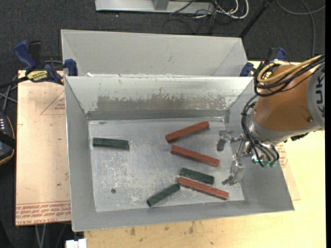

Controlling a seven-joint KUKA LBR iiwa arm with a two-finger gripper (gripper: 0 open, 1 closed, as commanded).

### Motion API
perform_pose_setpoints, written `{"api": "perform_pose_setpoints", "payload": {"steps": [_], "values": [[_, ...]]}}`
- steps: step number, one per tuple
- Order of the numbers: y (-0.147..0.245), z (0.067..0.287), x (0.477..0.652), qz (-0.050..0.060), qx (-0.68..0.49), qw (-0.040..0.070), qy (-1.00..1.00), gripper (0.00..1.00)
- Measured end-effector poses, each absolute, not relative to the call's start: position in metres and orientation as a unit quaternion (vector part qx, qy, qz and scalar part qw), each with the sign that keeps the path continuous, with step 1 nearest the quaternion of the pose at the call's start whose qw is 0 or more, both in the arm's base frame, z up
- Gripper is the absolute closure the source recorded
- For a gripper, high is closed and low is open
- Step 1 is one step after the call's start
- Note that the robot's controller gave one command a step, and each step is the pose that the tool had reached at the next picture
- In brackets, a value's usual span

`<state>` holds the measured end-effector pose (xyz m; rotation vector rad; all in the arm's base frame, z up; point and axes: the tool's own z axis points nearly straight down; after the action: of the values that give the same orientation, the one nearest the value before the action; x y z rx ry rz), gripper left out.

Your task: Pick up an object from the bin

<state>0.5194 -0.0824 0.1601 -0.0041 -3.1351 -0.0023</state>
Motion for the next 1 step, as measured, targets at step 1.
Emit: {"api": "perform_pose_setpoints", "payload": {"steps": [1], "values": [[-0.0821,0.1638,0.5213,0.000,0.000,0.000,-1.000,0.00]]}}
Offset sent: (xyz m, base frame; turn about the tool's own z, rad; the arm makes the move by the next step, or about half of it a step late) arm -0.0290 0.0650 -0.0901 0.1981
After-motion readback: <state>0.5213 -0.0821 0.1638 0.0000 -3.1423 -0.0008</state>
